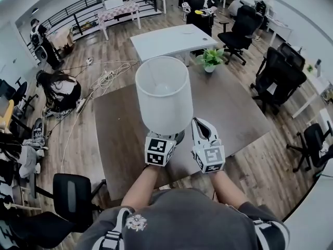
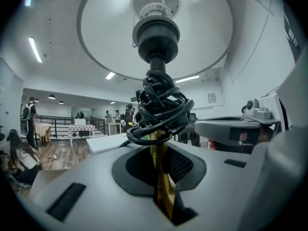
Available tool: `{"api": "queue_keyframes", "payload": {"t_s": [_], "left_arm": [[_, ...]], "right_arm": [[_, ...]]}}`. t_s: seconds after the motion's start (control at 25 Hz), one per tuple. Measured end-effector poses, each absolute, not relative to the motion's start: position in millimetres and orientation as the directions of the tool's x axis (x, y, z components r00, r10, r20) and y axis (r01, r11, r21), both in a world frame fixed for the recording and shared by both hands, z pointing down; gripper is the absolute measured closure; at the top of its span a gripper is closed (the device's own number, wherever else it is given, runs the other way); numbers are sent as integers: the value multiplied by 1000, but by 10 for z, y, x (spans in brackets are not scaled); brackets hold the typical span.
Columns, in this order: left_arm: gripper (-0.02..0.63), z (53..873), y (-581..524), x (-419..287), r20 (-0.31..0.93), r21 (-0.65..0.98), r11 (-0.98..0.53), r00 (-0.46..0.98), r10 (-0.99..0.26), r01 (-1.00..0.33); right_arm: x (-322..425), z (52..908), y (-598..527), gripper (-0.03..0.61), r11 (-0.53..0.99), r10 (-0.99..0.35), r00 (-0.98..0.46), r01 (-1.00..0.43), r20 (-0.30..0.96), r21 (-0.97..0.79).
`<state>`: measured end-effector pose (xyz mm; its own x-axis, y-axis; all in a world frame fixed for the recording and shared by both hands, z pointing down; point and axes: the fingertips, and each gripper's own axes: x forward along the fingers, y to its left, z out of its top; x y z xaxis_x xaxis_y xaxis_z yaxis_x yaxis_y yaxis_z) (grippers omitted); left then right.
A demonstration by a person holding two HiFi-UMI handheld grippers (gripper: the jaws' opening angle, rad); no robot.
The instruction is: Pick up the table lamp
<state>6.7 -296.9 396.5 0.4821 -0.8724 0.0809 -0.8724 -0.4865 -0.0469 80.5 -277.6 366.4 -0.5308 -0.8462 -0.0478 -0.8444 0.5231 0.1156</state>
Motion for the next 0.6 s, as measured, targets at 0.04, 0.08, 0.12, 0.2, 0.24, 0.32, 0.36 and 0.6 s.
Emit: {"api": "queue_keyframes", "payload": {"t_s": [0.04,0.08,0.12,0.2,0.24,0.32,0.36,0.6], "left_arm": [[557,3962,-2961,55,81,-47,-487,482,-872,-872],[557,3960,-2951,45,80,-47,-488,483,-872,-872],[557,3958,-2941,38,79,-46,-489,484,-871,-871],[557,3958,-2920,35,75,-49,-489,485,-871,-871],[557,3959,-2912,35,74,-51,-488,484,-872,-871],[557,3971,-2895,34,75,-55,-487,483,-872,-871],[557,3981,-2882,25,76,-54,-488,484,-872,-871],[557,3962,-2780,-199,66,-42,-472,469,-881,-881]], "right_arm": [[790,3666,-2773,552,522,-847,-530,-845,-46,117],[780,3670,-2769,552,521,-848,-528,-846,-45,117],[775,3672,-2765,552,519,-849,-527,-847,-45,116],[782,3675,-2759,552,516,-851,-523,-849,-48,115],[790,3677,-2757,552,514,-852,-522,-850,-49,115],[802,3689,-2752,552,512,-853,-520,-851,-48,118],[800,3700,-2741,552,511,-854,-519,-851,-45,120],[634,3742,-2650,552,513,-852,-523,-846,-31,147]]}}
